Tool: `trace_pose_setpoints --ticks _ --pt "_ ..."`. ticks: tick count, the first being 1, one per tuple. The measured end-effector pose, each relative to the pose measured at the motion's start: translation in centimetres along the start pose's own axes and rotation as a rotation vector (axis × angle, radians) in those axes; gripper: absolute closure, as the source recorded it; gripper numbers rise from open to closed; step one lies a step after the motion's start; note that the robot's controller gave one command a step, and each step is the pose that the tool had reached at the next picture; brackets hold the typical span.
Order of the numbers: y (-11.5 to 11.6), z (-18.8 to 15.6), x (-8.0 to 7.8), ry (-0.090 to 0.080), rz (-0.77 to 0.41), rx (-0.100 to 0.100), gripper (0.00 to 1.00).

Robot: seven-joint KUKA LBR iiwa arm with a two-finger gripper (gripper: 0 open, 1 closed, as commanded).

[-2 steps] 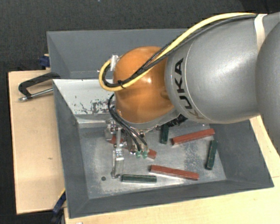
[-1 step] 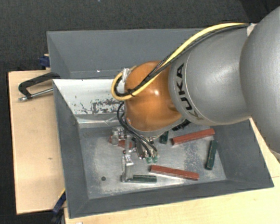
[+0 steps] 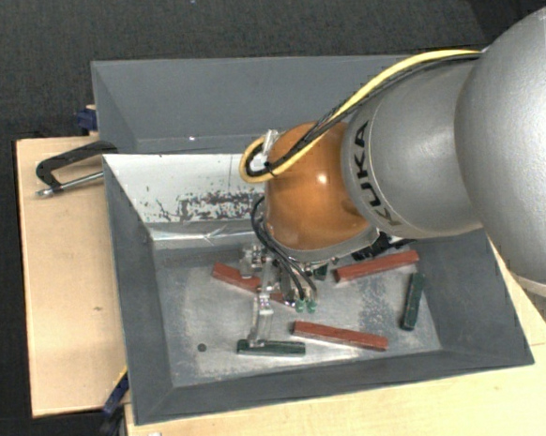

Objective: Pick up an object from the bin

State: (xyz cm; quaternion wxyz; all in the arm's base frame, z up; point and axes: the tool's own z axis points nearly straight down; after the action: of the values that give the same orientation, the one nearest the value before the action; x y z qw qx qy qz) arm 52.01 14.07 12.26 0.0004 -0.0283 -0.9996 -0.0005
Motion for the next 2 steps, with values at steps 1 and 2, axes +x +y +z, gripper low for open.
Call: trace_pose_setpoints --ticks 1,2 --pt "-0.8 2.2 0.6 -0.002 0.012 0.000 0.00" --pt "-0.2 4.3 -4.6 -0.005 -0.030 -0.002 0.00"
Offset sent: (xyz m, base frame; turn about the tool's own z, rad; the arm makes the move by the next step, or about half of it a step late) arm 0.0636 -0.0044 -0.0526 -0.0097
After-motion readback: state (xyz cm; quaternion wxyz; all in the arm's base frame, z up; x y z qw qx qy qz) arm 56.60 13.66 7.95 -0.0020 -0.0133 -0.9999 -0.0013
